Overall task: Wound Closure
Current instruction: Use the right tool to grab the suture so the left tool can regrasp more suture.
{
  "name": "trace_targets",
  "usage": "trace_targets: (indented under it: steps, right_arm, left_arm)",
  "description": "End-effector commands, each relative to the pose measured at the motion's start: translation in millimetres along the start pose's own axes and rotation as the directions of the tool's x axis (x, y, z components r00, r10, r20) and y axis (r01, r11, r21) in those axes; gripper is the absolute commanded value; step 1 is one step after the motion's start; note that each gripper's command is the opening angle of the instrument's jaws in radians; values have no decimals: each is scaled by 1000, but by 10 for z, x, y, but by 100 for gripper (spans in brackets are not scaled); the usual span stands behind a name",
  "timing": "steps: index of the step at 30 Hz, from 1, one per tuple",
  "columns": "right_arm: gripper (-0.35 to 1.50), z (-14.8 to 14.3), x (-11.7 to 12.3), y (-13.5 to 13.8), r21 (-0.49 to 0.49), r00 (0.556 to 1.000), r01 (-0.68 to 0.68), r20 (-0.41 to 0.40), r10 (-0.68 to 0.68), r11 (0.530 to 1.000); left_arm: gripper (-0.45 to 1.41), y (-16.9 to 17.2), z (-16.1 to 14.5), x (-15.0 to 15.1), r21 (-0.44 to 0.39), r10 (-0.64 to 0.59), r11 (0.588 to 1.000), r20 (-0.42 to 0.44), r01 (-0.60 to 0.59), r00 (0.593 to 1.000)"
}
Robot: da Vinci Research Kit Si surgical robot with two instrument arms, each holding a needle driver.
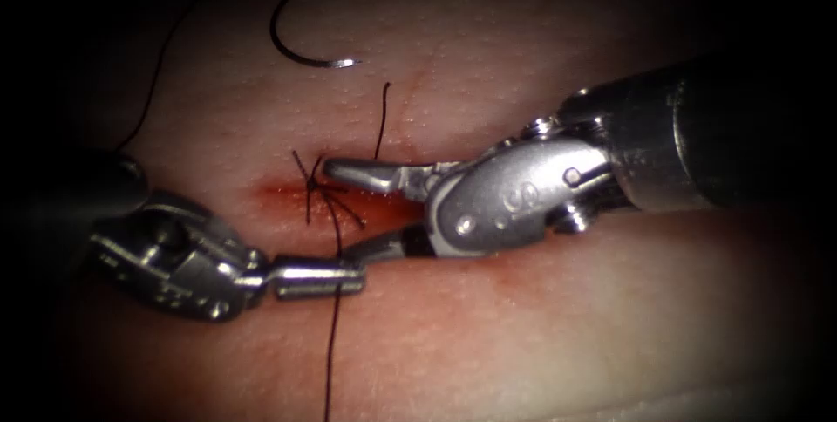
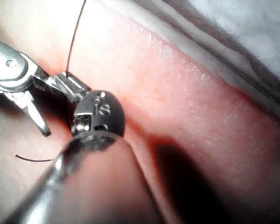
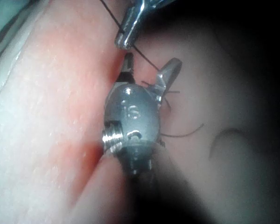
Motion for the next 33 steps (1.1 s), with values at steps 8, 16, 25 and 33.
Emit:
trace_targets:
  steps: [8, 16, 25, 33]
  right_arm:
    - [-27, 8, -10, 3, 29, 998, 6, -61, -4, 1000]
    - [-35, 2, -13, 5, 151, 994, 94, -74, -84, 984]
    - [-35, 0, -32, 16, 130, 995, 96, -22, -94, 987]
    - [-35, -1, -50, 22, 111, 998, 67, 5, -68, 992]
  left_arm:
    - [-45, 3, 3, -3, -1, 3, 1000, -1, -3, 1000]
    - [51, 2, 5, -2, 6, -10, 1000, 0, 10, 1000]
    - [96, 14, 11, 2, 67, -23, 997, 8, 23, 1000]
    - [93, 33, 15, 20, 59, 42, 997, -28, -41, 999]
